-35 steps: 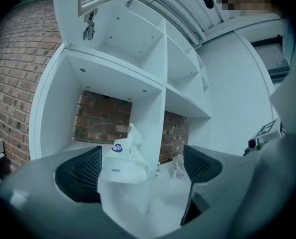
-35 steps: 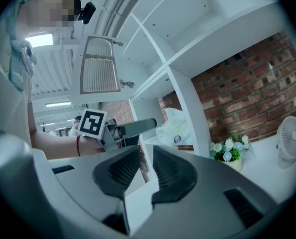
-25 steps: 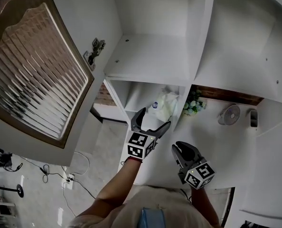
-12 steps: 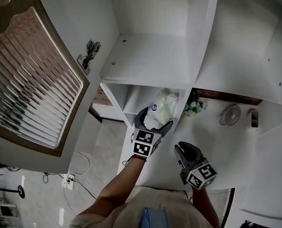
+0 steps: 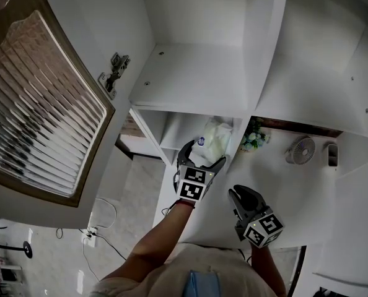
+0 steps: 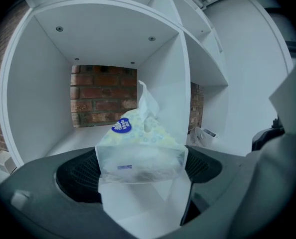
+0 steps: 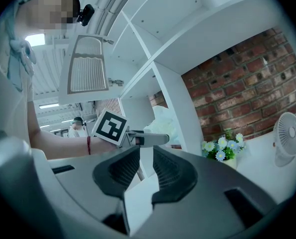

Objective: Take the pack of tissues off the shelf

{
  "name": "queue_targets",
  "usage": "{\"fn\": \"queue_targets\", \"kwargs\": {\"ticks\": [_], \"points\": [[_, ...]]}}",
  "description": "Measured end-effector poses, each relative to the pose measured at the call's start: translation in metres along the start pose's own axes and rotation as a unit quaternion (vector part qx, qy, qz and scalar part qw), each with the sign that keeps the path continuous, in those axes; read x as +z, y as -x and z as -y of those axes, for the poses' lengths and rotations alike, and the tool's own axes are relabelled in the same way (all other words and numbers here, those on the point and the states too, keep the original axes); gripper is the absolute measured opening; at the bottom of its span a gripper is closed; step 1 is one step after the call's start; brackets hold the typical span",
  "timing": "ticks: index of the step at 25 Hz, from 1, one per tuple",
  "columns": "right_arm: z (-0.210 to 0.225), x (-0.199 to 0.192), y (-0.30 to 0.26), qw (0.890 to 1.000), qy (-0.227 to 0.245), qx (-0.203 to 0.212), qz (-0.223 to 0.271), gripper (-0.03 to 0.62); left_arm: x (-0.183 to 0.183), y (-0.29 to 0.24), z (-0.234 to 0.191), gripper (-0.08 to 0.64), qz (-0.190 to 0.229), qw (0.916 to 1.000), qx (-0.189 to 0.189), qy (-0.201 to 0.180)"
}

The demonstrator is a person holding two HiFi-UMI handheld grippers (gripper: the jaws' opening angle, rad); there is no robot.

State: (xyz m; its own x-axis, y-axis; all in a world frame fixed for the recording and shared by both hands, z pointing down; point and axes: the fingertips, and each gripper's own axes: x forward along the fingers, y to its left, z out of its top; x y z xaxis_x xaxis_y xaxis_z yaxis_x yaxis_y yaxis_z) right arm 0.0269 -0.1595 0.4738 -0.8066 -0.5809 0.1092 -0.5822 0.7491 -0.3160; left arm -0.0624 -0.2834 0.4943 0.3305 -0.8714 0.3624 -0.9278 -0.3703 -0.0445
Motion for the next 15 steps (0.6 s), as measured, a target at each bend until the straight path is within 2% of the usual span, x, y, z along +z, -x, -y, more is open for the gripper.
{"fn": "queue_targets", "kwargs": {"ticks": [11, 15], "points": [[0.0032, -0.0006, 0.0036, 1.0, -0.003, -0.007, 0.0, 0.078, -0.0077, -0.0052, -0.0032, 0.485, -0.009, 0.9999, 0.01, 0.001], [0.0025, -0.0012, 0.0046, 1.0, -0.005, -0.009, -0.002, 0.078, -0.0055, -0.0021, -0.0051, 0.457, -0.006, 0.9999, 0.014, -0.003]]}}
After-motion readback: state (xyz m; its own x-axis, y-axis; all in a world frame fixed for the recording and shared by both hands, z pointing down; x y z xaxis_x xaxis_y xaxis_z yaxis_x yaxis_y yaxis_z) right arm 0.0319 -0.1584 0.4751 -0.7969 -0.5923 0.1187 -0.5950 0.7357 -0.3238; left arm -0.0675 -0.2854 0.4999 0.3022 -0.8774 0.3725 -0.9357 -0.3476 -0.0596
